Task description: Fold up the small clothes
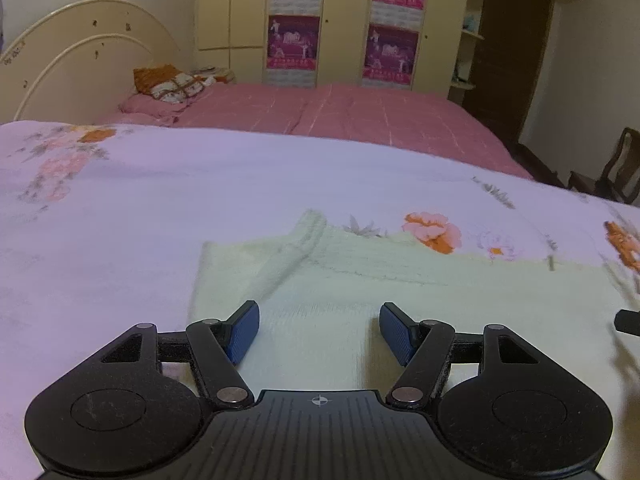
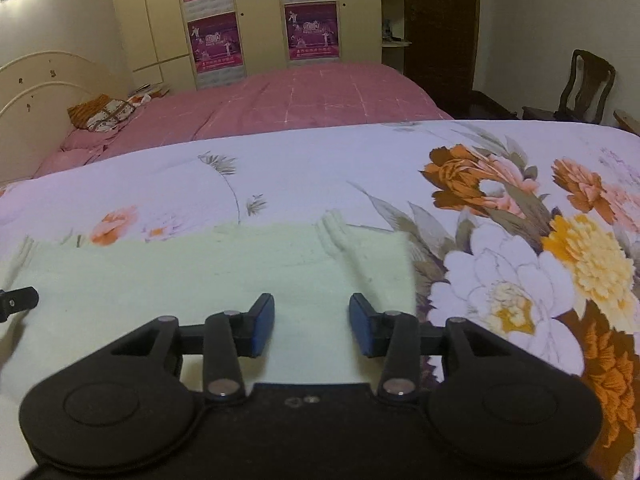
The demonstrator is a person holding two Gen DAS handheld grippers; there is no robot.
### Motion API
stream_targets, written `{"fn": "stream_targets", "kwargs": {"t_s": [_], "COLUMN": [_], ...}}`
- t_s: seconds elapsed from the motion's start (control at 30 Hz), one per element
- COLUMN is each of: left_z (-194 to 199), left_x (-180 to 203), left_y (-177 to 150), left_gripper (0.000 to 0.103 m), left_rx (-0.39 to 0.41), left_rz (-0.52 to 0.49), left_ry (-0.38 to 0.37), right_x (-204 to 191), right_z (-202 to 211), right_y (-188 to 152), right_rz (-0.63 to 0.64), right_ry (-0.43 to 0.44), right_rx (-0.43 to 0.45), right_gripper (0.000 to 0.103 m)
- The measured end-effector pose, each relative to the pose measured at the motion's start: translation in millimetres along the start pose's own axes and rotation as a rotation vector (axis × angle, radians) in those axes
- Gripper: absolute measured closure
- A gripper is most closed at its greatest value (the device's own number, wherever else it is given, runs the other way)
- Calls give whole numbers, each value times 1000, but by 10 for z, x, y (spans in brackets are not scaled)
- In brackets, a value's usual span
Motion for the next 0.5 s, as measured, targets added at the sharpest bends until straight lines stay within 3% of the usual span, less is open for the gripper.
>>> {"fn": "stream_targets", "kwargs": {"t_s": [0.2,0.33,0.5], "left_z": [431,489,555], "left_x": [125,172,97], "left_y": [-282,-444,-483], "left_gripper": [36,36,36], "left_rx": [-11,-19,-29], "left_rz": [-37,-68,-88], "left_ry": [-93,-80,-72], "right_x": [-231,-513,-603], "right_z": [415,563,467], "right_y": [-102,-263,-445], "right_rz": [6,46,134], "right_ry": [137,198,136], "right_rx": [18,-8,-50], "right_gripper": [61,61,62]}}
Point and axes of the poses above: each gripper's, at about its wrist camera, not at the fingertips, and z roughly against the way its jaws point, x to its right, y to its top, the point moved 1 cm from there along -z, roughly the way its jaws point, and after that the axes turned 4 degrees about x, right-handed, at the moved point
